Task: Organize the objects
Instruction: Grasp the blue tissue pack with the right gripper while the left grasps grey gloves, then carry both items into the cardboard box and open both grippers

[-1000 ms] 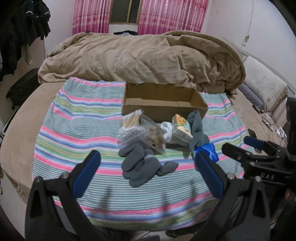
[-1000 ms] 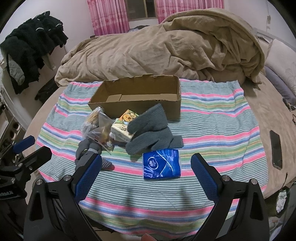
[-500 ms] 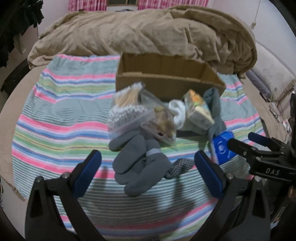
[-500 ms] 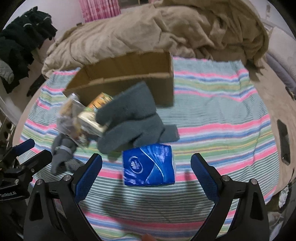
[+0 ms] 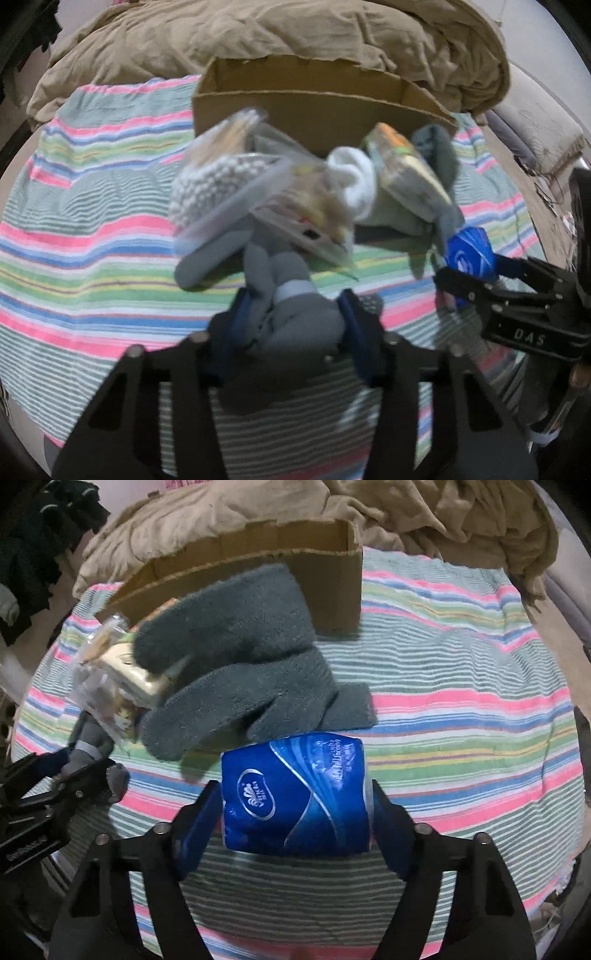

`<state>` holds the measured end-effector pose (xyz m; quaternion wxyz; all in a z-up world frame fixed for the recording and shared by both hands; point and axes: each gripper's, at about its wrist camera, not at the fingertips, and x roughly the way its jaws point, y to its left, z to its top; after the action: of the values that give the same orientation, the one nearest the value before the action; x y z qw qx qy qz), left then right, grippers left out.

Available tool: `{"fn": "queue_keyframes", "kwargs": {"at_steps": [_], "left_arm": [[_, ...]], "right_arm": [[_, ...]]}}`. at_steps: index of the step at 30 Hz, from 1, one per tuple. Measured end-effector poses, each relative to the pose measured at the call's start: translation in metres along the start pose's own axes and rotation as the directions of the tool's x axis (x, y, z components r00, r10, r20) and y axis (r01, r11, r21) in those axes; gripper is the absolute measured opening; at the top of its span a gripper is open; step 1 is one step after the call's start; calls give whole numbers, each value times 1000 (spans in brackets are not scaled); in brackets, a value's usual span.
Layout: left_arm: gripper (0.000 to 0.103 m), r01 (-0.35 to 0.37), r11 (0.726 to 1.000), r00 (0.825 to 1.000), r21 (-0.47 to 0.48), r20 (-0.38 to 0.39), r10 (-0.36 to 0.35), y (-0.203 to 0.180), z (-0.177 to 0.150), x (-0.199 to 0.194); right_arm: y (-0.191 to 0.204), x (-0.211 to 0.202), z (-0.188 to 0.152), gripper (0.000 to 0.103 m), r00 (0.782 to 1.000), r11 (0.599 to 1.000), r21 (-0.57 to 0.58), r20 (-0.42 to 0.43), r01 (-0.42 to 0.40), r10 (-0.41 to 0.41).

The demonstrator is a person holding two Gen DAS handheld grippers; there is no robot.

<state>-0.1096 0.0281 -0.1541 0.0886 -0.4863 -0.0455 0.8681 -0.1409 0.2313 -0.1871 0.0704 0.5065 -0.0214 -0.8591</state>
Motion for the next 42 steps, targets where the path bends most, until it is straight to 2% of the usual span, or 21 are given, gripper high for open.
{"fn": "queue_keyframes", "kwargs": {"at_steps": [3,6,16,27,35,42], "left_arm": [[30,5,1000,1000,0,14,-5,-1,-3,-6],[28,16,1000,999,-12,39,-15,1,-5,-17],[27,46,999,993,-9,111,-45,-1,-8,-69],[28,67,996,963,52,257,-78,-20,27,-136],[28,70,993,947,91,306,-95,-29,64,-135],[28,78,992,942,101,317,-106,-35,95,-106]], "right_arm": [[-1,-6,-2,73,1000,1000,-1,9,-6,6],[-2,-14,-4,67,1000,1000,1,25,-12,12],[0,-52,4,65,995,999,7,96,-34,34],[3,-110,29,65,974,997,-11,213,-73,73],[0,-128,69,66,950,998,-34,303,-61,69],[0,-110,108,66,942,997,-61,329,-47,65]]}}
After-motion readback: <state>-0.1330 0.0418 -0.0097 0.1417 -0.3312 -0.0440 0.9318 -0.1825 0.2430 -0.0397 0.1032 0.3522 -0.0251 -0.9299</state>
